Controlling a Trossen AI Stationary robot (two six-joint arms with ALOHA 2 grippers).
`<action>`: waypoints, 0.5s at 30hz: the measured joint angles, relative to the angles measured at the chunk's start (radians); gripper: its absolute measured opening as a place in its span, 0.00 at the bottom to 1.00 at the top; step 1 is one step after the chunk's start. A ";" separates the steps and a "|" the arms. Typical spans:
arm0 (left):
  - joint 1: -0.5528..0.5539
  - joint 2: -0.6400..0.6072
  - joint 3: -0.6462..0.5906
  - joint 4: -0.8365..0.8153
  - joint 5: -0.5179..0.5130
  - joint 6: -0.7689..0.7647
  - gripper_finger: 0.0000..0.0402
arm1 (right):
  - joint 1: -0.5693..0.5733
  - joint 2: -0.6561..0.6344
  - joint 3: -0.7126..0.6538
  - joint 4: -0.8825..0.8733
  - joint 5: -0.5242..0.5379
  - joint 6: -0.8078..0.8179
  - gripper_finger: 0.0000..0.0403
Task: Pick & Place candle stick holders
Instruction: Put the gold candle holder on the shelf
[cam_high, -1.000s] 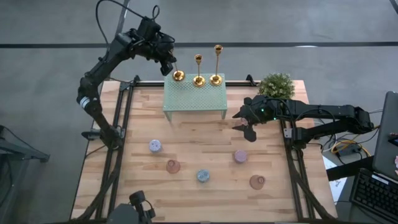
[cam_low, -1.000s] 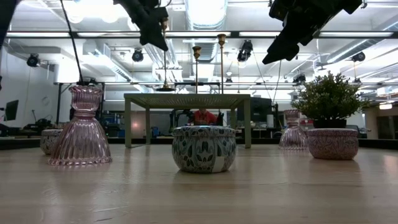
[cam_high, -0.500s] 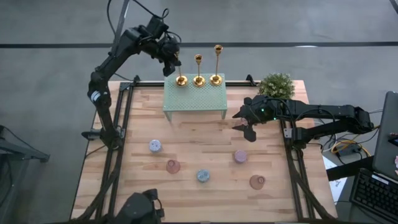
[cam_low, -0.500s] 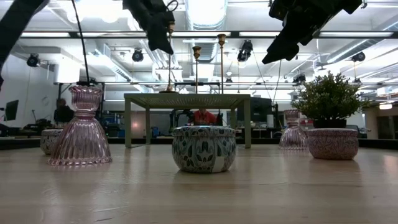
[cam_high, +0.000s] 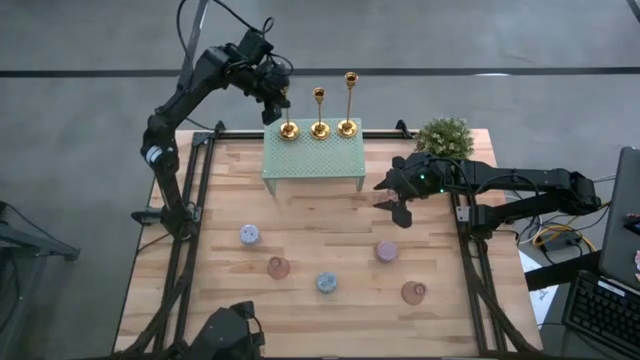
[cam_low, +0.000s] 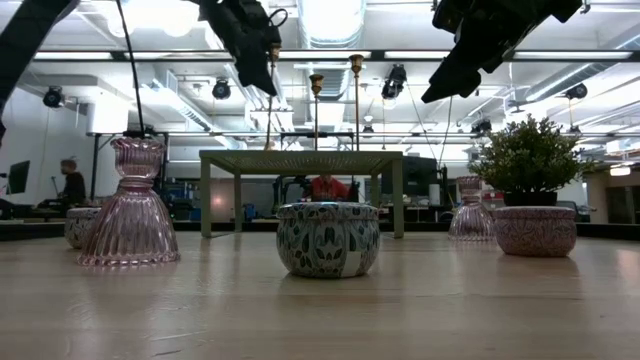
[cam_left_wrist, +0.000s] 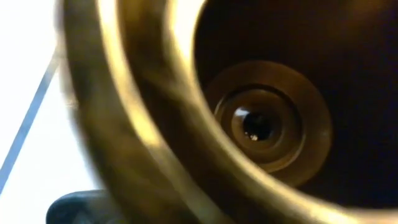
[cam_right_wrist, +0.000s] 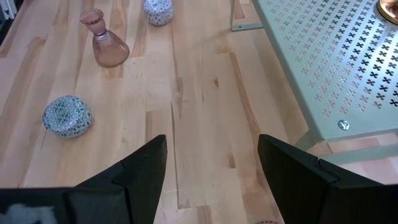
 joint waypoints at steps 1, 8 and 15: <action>0.000 0.000 0.000 0.000 0.000 0.000 0.05 | 0.000 0.000 0.000 0.000 0.000 0.001 0.61; 0.002 0.000 -0.028 0.006 -0.021 0.000 0.05 | 0.000 0.000 0.000 0.000 0.000 0.001 0.61; 0.004 -0.005 -0.061 0.025 -0.017 0.000 0.05 | 0.000 0.000 0.000 0.000 0.000 0.001 0.61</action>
